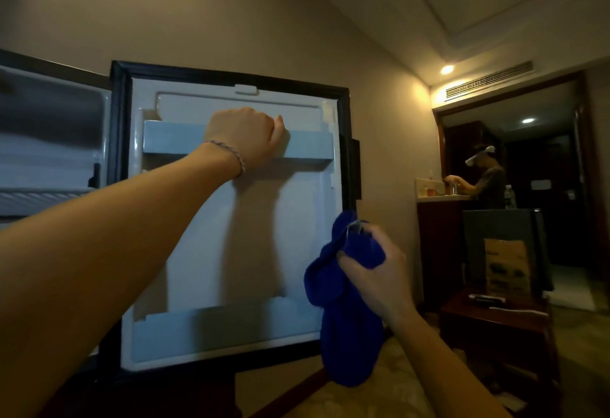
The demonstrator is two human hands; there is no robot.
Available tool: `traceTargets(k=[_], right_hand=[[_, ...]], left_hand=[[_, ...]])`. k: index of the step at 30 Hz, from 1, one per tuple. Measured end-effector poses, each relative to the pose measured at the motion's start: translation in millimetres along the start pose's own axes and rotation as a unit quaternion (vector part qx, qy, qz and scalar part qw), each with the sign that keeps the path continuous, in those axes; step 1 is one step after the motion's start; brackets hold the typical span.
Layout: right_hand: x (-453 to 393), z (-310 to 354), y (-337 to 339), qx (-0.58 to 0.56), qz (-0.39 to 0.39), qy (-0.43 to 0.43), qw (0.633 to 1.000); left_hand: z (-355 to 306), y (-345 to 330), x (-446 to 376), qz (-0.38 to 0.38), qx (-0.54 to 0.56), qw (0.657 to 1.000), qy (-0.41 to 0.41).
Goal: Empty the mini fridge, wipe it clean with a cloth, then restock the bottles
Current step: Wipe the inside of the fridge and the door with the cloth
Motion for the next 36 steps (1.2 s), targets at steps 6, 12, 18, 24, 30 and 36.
traceTargets(k=[6,12,18,24,30,36], right_hand=[[-19.2,25.4,6.0,0.03,-0.018,0.033,0.999],[-108.3,100.3,23.2,0.031,-0.091,0.101,0.99],[-128.1,110.7,30.5,-0.001,-0.053,0.111,0.992],[-65.3,47.5,19.0,-0.021,-0.001,0.04,0.999],[12.3,-10.6,5.2,-0.016,-0.009,-0.001,1.0],[48.3,-29.1,3.0,-0.012,-0.019,-0.062,0.998]], left_hand=[[-0.1,2.5,0.2,-0.004,0.002,1.0,-0.006],[-0.4,5.2,2.2,-0.005,0.013,1.0,-0.012],[1.2,5.3,1.1,-0.014,0.0,1.0,-0.017],[3.0,2.5,-1.5,-0.012,-0.012,1.0,-0.023],[0.7,6.1,2.1,-0.022,-0.008,0.999,-0.026],[9.3,11.0,22.5,-0.029,0.028,0.996,-0.074]])
Point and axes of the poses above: each hand's wrist, its own x-axis away from the middle knuckle, its own y-axis out of the back of the hand, z = x × y, the point moved 6 cm from there along -x, towards the middle knuckle, and after that the axes turned 9 degrees about x, right-handed, at the moved point
